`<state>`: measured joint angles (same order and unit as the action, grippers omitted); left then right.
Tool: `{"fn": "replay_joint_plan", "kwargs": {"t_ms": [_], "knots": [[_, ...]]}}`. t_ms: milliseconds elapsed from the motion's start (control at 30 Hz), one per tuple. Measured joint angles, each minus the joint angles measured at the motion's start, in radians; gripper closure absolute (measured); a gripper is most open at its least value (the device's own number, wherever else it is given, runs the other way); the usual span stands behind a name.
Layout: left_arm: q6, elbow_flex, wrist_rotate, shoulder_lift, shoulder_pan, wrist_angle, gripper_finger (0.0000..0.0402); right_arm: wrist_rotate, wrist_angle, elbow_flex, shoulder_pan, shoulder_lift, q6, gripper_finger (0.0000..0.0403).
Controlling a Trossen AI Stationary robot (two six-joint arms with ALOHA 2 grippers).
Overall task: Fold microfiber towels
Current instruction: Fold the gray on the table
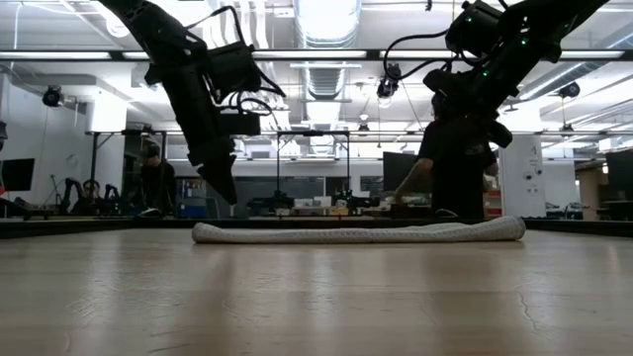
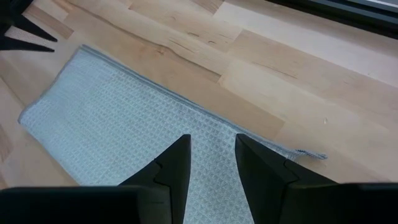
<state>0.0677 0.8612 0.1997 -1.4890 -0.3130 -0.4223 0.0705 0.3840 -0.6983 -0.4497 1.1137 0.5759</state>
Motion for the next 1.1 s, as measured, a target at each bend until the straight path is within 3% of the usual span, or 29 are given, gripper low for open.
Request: {"fn": "replay_joint_plan", "kwargs": {"t_ms": [267,467,733,1100], "knots": [[0.014,0.0,0.0,-0.01,0.0,0.022,0.0251,0.0,0.0,0.0,0.0,0.0,0.0,0.0274],[0.012,0.0,-0.011,-0.006,0.0,0.022,0.0237,0.0,0.0,0.0,0.0,0.0,0.0,0.0282],[-0.009,0.0,-0.191,0.004,0.0,0.018,0.0236,0.0,0.0,0.0,0.0,0.0,0.0,0.0282],[-0.044,0.0,-0.412,0.014,0.025,-0.106,0.0236,0.0,0.0,0.0,0.0,0.0,0.0,0.0273]]}}
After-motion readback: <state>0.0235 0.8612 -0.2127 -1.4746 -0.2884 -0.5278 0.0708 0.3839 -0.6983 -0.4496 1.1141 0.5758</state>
